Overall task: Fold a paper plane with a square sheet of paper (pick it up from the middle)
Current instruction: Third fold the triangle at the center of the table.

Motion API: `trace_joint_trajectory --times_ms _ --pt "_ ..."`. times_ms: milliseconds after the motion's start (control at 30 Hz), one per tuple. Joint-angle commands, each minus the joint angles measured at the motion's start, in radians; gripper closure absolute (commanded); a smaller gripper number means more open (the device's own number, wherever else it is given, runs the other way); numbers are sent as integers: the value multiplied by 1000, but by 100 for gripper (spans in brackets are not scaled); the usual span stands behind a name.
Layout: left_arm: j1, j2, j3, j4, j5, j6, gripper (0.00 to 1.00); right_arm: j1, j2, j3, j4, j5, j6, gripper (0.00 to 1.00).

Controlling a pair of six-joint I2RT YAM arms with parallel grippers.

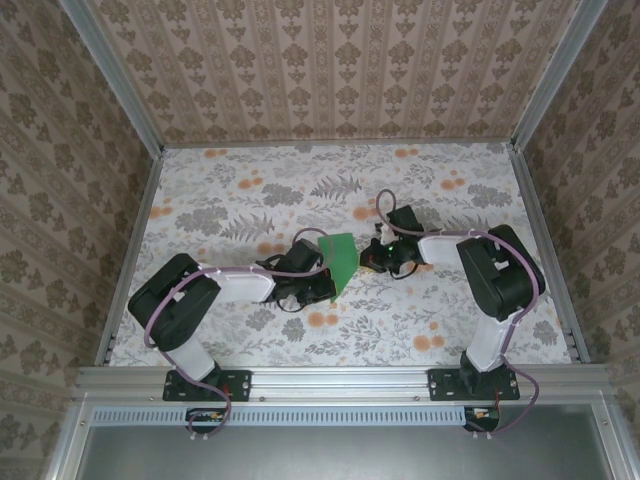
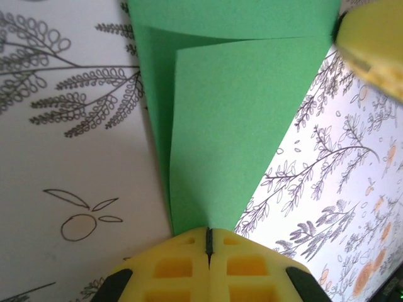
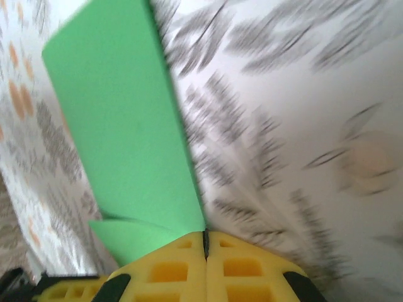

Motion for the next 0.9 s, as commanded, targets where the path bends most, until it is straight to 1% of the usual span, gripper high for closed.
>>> trace_joint_trajectory --times_ms 0,133,300,467,600,867 --pt "7 44 -7 -266 -13 87 100 -23 -54 12 -53 77 -27 100" --pt "47 45 61 -371 -40 213 100 -3 -132 -24 -14 26 7 100" --pt "84 26 81 -368 -10 293 100 106 -130 -50 19 24 58 100" --pt "88 25 86 -328 40 304 100 189 -44 -21 80 -5 108 100" --pt "87 26 81 -319 43 297 100 209 15 21 87 -37 122 100" --pt "85 24 63 -330 66 293 100 205 84 57 -38 47 118 100"
